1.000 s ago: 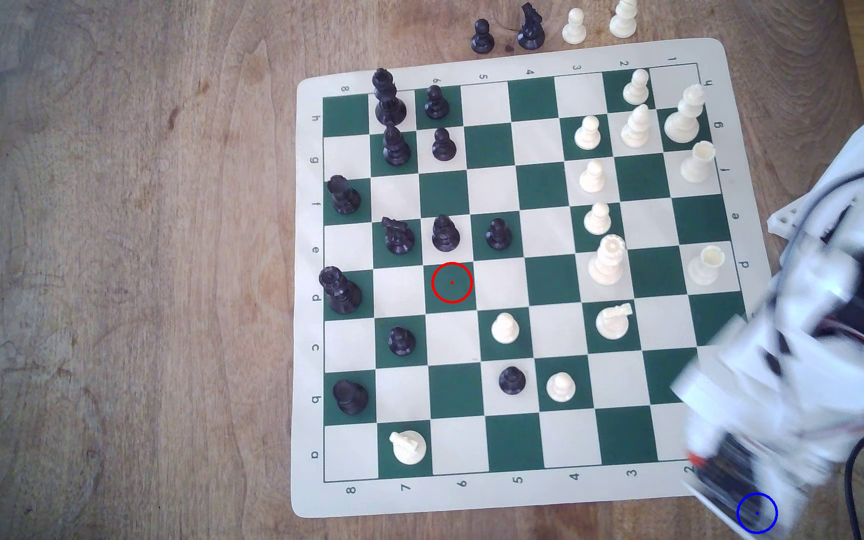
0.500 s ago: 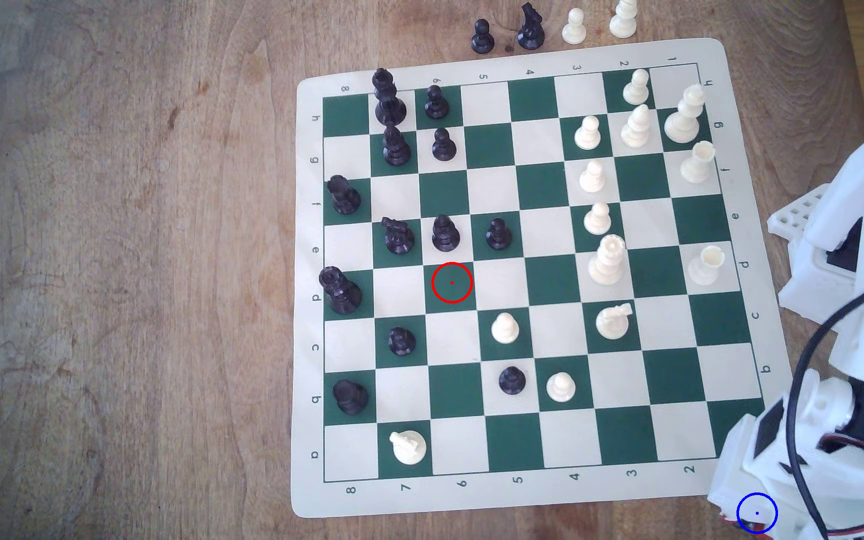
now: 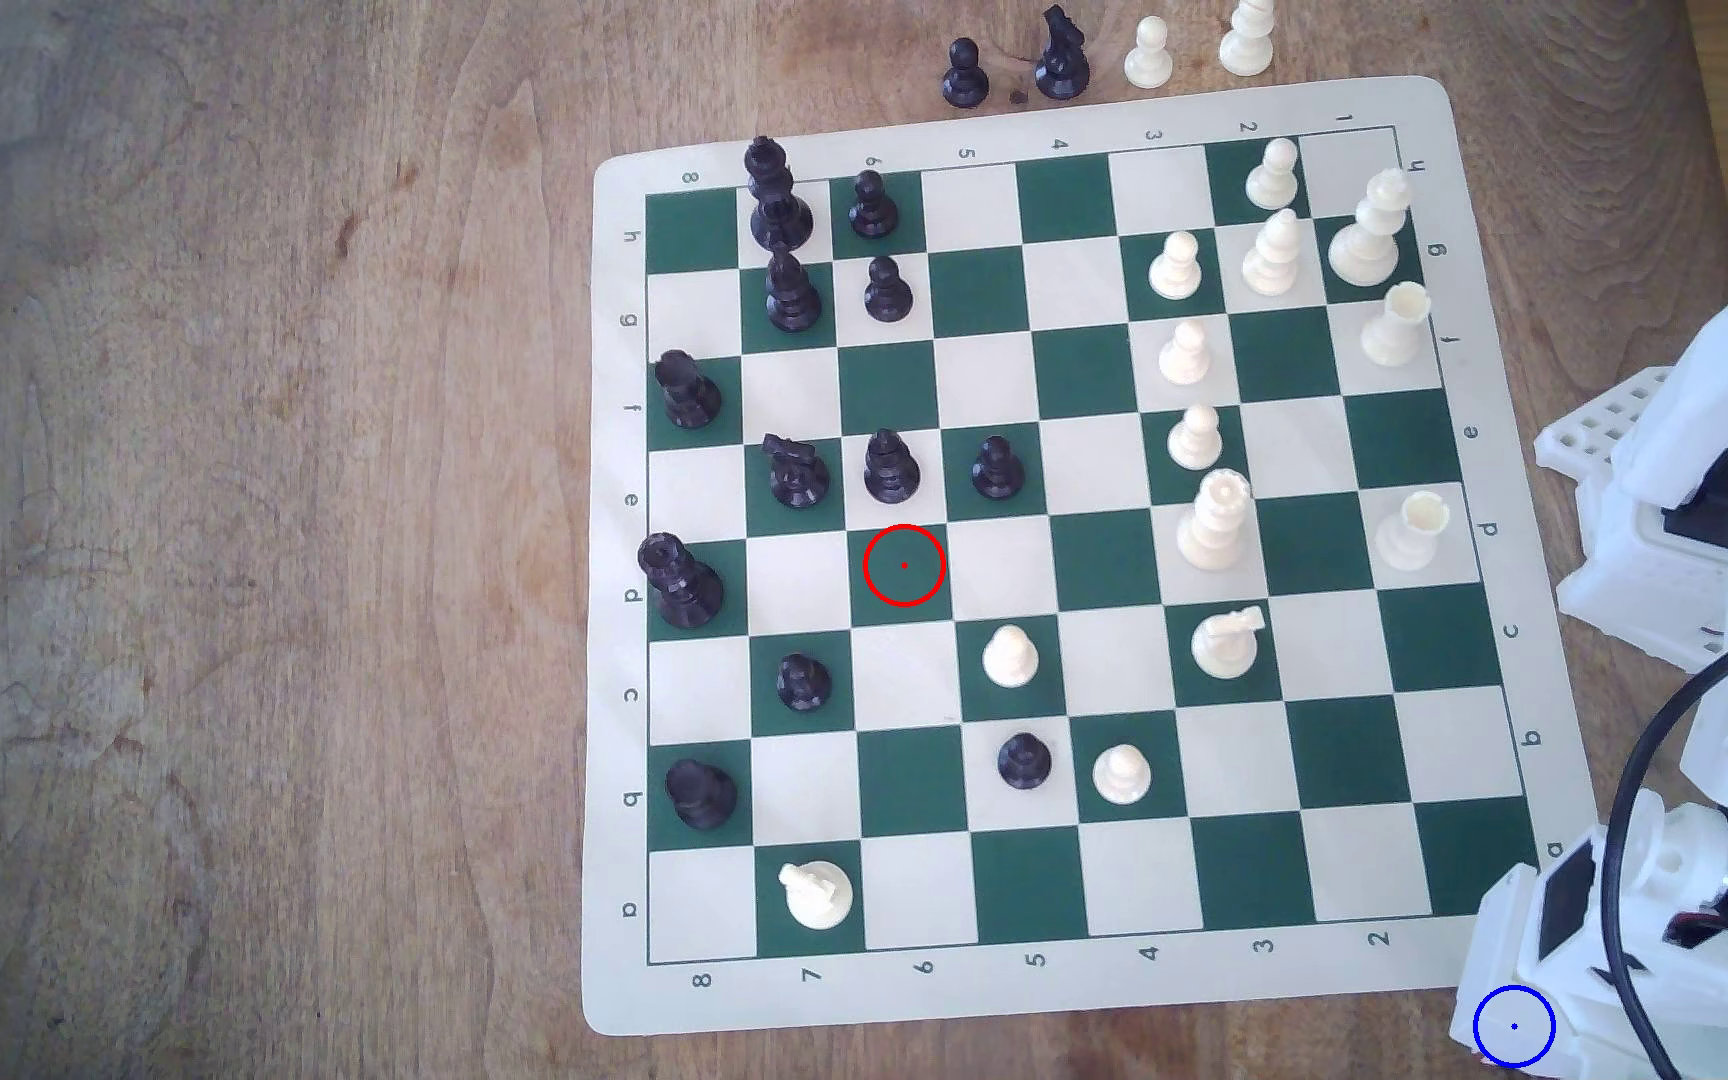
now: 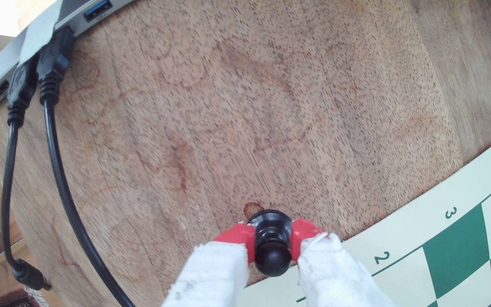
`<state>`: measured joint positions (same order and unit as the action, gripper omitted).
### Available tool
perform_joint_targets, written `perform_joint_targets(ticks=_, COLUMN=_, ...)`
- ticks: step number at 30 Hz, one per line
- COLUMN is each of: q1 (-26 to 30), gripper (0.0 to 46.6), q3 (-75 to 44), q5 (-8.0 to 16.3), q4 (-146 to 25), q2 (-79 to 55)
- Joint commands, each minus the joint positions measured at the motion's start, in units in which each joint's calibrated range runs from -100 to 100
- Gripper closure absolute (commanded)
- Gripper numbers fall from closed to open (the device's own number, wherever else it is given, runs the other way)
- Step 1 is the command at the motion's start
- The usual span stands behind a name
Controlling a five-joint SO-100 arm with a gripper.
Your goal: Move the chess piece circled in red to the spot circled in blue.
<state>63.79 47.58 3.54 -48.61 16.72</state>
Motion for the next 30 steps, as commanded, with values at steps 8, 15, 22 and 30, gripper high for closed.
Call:
perform_joint_targets(ticks=8, q1=-0.55, gripper=25.0, q3=-4.34, q5=1.32, q4=-1.19, q2=3.23)
perform_joint_targets(ticks=15, q1=-1.73, gripper=24.9, q3=-7.33, q5=1.51, q4=-11.43, q2=9.26)
perform_joint_targets(ticks=22, q1=-4.23, gripper=24.9, q3=-8.87, q5=1.51, q4=-23.79, q2=16.56)
perform_joint_targets(ticks=30, q1=-9.47, gripper=30.7, q3=-8.14, q5=2.10, q4=-32.07, q2=23.95)
